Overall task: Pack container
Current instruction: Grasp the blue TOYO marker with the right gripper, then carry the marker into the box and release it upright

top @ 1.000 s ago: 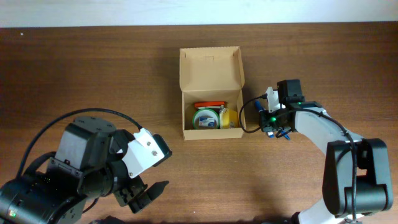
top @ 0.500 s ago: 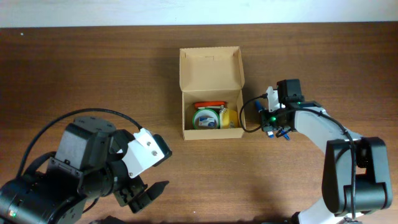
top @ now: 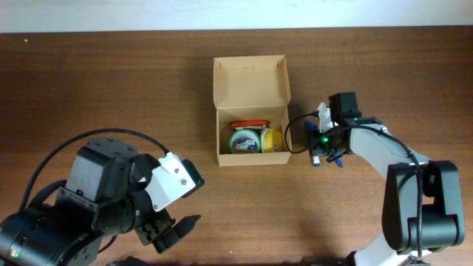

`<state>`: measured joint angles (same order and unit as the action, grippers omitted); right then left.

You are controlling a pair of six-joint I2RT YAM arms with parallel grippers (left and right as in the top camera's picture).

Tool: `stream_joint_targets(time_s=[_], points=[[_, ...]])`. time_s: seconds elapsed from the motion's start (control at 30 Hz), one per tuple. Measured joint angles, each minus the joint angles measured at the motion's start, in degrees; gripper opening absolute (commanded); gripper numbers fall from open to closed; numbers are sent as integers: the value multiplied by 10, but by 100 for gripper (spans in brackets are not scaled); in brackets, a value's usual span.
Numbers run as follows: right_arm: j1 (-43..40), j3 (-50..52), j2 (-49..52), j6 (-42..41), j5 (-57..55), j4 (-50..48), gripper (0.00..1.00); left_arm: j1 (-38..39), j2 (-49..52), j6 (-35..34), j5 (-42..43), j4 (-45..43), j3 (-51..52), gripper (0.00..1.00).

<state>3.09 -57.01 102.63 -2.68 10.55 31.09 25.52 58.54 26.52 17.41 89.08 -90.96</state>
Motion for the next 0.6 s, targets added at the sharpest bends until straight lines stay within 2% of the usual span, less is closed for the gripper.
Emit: stream_joint_targets(time_s=[0.17, 0.4, 0.5, 0.6], points=[[0, -67, -24, -10, 16, 107, 4, 0, 0, 0, 0, 0, 0, 100], [9, -158, -177, -15, 18, 164, 4, 0, 0, 0, 0, 0, 0, 100], [70, -164, -221, -13, 17, 152, 4, 0, 0, 0, 0, 1, 0, 100], [157, -164, -218, 13, 2, 131, 4, 0, 0, 0, 0, 0, 0, 100]])
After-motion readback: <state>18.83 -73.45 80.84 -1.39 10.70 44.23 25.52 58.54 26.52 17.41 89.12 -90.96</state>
